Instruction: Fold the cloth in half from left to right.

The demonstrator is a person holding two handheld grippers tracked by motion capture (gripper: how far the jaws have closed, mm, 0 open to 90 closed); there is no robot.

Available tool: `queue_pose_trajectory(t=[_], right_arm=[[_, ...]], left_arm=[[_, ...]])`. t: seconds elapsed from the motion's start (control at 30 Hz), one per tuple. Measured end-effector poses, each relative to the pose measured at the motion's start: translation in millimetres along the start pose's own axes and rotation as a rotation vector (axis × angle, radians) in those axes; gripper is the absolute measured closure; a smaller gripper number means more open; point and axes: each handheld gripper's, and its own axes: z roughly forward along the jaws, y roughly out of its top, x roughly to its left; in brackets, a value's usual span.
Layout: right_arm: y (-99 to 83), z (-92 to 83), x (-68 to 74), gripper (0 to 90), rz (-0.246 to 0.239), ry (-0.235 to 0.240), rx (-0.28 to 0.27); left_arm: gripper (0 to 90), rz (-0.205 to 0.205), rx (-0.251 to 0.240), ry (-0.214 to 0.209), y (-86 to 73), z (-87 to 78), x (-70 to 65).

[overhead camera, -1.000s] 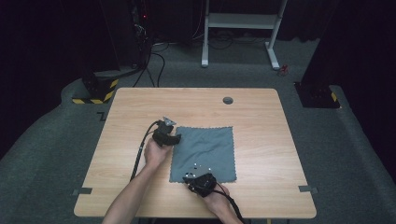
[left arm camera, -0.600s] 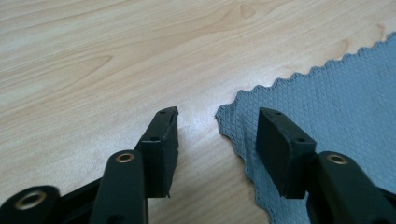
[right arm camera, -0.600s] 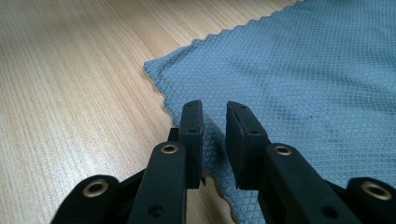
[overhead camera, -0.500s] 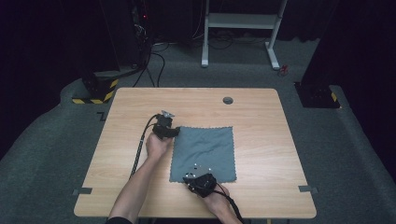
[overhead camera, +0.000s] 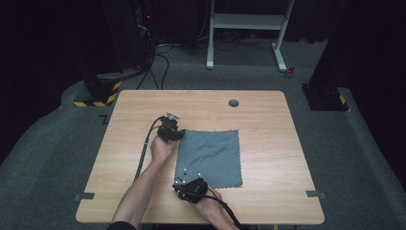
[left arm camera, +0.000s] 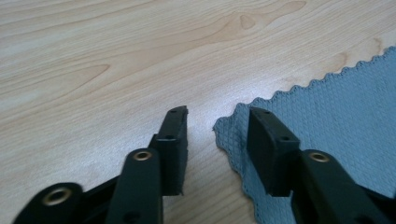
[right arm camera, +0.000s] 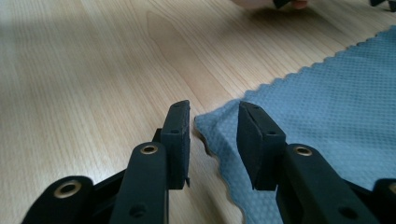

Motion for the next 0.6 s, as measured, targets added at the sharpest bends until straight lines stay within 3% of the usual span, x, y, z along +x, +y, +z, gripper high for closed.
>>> queue_pose_trajectory(t=[0.2, 0.4, 0.6], right_arm=[[0.4, 7.7, 1.8, 65.7, 0.000, 0.000, 0.015], [1.3, 8.8, 5.1, 78.8, -0.012, -0.002, 0.013], [2.4, 9.2, 5.7, 88.6, -0.008, -0.037, 0.026]], left_arm=[[56.4, 0.004, -0.009, 0.011, 3.1, 4.4, -1.1], [69.9, 0.023, -0.021, -0.009, 2.9, 4.7, -3.9], [80.0, 0.038, -0.023, -0.037, 3.3, 5.0, -2.9]])
